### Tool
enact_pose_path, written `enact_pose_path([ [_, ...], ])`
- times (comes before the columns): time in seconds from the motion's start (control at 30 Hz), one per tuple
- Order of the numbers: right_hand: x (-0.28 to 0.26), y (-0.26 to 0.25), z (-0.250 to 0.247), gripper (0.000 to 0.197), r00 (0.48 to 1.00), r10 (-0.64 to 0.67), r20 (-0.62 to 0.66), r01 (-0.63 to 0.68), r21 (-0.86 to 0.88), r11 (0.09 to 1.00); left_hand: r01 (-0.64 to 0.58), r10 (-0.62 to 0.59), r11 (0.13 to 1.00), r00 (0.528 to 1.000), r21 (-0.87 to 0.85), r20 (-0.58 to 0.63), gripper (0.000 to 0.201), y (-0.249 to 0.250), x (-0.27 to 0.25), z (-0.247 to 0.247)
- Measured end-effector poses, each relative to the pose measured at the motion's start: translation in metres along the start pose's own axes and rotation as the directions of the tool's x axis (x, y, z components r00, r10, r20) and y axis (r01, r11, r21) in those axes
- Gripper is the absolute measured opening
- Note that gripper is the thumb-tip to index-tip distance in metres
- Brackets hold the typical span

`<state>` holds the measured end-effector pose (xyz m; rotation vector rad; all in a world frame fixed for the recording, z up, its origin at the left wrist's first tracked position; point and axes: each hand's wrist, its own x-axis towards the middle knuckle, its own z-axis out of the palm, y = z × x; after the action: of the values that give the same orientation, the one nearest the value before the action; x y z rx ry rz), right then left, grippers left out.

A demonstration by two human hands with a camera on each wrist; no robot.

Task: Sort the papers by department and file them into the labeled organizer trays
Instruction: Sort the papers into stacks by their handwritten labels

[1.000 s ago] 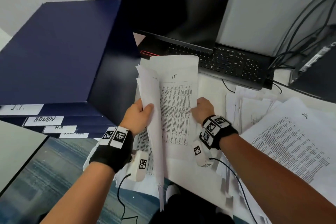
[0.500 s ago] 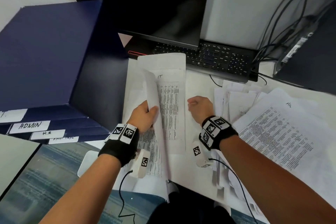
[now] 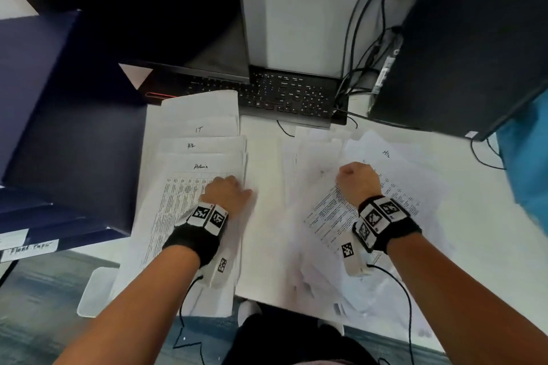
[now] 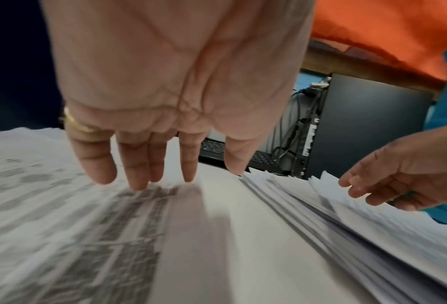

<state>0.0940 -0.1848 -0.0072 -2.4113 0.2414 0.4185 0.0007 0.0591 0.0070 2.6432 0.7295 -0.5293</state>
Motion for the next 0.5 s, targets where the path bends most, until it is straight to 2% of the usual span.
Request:
enact_pose_path([
  [0.07,0.002,0.014,-0.011,0.034,0.997,0.038,0.063,-0.025,-0.190,0.981,-0.077,0.073,0.996,0.995,-0.055,-0.068,0.040,0.024,-0.005,0.008],
  [0.13,0.004,0.030,-0.019,0.039,0.984,0.048,0.172,0.008,-0.309,0.951,-0.157,0.156,0.976,0.988,-0.148,-0.023,0.035,0.045,-0.010,0.020],
  [0.23,0.003,0.046,-0.029,0.043,0.942,-0.031,0.334,0.123,-0.258,0.958,-0.183,0.217,0.962,0.963,-0.205,0.160,0.038,0.075,-0.021,0.038],
  [0.3,0.001,0.055,-0.038,0.043,0.926,-0.076,0.369,0.135,-0.138,0.981,-0.183,0.230,0.957,0.951,-0.224,0.207,0.043,0.089,-0.027,0.048],
  [0.37,0.005,0.067,-0.045,0.039,0.948,-0.070,0.312,0.083,-0.030,0.996,-0.217,0.261,0.948,0.949,-0.234,0.179,0.043,0.095,-0.030,0.057],
  [0.4,0.009,0.073,-0.049,0.039,0.968,-0.041,0.248,0.050,-0.032,0.998,-0.248,0.291,0.933,0.946,-0.261,0.140,0.040,0.095,-0.032,0.060],
  [0.47,0.015,0.086,-0.058,0.046,0.995,0.061,0.078,-0.053,-0.095,0.994,-0.344,0.379,0.861,0.925,-0.375,0.021,0.021,0.092,-0.036,0.066],
  [0.5,0.017,0.093,-0.063,0.054,0.991,0.133,-0.011,-0.134,-0.129,0.983,-0.399,0.428,0.814,0.903,-0.423,-0.030,0.009,0.091,-0.041,0.068],
])
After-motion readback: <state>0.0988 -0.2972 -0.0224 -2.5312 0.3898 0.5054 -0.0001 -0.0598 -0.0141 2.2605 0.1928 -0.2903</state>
